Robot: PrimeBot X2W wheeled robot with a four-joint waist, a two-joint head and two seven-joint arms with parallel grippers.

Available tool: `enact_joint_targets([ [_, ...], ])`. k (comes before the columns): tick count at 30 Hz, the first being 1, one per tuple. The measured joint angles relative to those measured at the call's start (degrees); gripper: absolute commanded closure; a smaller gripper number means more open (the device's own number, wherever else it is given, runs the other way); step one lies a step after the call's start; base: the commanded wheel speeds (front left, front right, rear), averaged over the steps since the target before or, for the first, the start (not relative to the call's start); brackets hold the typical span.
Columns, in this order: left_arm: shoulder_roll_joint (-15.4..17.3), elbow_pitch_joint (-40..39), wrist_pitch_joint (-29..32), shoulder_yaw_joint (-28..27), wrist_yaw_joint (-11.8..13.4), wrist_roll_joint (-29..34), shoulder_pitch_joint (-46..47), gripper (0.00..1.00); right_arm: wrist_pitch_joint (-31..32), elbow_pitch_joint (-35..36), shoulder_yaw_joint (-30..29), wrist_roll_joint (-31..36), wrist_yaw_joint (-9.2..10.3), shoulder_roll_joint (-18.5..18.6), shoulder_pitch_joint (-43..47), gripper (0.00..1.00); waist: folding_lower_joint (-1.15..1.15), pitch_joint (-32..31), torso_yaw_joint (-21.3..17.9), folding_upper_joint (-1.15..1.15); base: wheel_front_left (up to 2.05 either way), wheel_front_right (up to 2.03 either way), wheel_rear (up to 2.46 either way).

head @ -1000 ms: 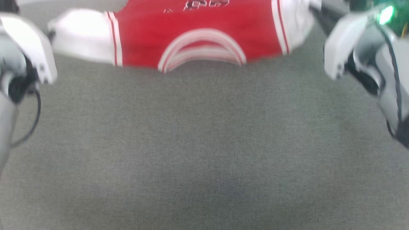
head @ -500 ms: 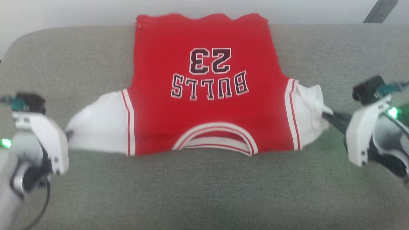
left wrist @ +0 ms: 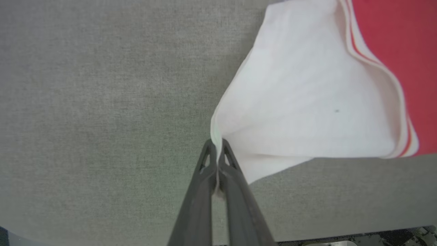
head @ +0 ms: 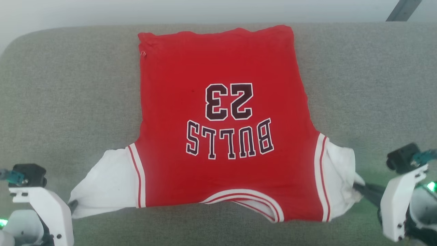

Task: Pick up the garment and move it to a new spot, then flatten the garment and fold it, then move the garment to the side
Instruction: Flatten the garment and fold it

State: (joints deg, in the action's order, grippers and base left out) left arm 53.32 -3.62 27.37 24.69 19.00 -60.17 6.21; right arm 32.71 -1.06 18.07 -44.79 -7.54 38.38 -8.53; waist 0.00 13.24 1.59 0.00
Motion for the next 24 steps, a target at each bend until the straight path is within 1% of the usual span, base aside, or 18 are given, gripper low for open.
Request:
enact_joint_targets([
  [3,-0.25,-0.94,-1.82,-0.54,0.49,-0.18,-1.4,1.0,1.98,2.13,-3.8,3.42,0.01,-3.88,3.25,1.0,0.0,0.72,-0.01,0.0,0.0,0.0,0.0],
  [5,-1.08,-0.77,-2.91,-0.56,0.48,0.08,-1.41,1.0,3.15,2.33,-4.95,6.38,0.01,-5.86,4.0,1.0,0.0,1.19,0.04,0.0,0.0,0.0,0.0],
  [6,-1.51,-0.43,-3.45,-0.44,0.38,0.3,-1.4,1.0,3.2,2.23,-5.5,7.87,0.0,-6.79,4.11,0.86,0.0,1.45,0.07,0.0,0.0,0.0,0.0],
  [8,-2.2,0.47,-4.23,0.01,-0.16,0.68,-1.28,1.0,3.69,1.21,-6.3,8.65,0.04,-9.4,4.1,0.64,0.0,1.82,0.08,0.0,0.0,0.0,0.0],
  [9,-2.85,0.93,-4.7,0.23,-0.45,0.7,-1.07,1.0,3.68,0.75,-6.55,9.81,0.04,-10.13,4.03,0.44,0.0,1.93,0.12,0.0,0.0,0.0,0.0],
  [10,-3.49,1.44,-4.83,0.42,-0.69,0.78,-0.79,1.0,3.8,0.38,-6.73,10.31,0.03,-10.57,3.83,0.0,0.0,2.0,0.18,0.0,0.0,0.0,0.0],
  [14,-5.05,2.83,-5.36,1.42,-1.47,1.21,0.32,1.0,4.2,0.52,-7.56,11.59,0.03,-12.92,3.43,0.0,0.0,1.94,0.34,0.0,0.0,0.0,0.0],
  [16,-5.38,3.37,-5.67,1.71,-1.66,1.34,0.58,1.0,4.48,1.62,-8.51,12.12,0.03,-13.19,3.42,0.0,0.0,1.83,0.4,0.0,0.0,0.0,0.0],
  [20,-5.81,3.56,-6.05,1.79,-1.8,1.49,0.97,1.0,4.98,6.54,-11.94,13.14,0.05,-13.7,2.05,0.0,0.0,1.79,0.46,0.0,0.0,0.0,0.0],
  [24,-6.26,3.14,-6.26,2.01,-1.79,2.23,1.2,1.0,5.68,10.31,-14.62,14.5,0.05,-14.91,-1.83,0.0,0.0,2.4,0.84,0.0,0.0,0.0,0.0],
])
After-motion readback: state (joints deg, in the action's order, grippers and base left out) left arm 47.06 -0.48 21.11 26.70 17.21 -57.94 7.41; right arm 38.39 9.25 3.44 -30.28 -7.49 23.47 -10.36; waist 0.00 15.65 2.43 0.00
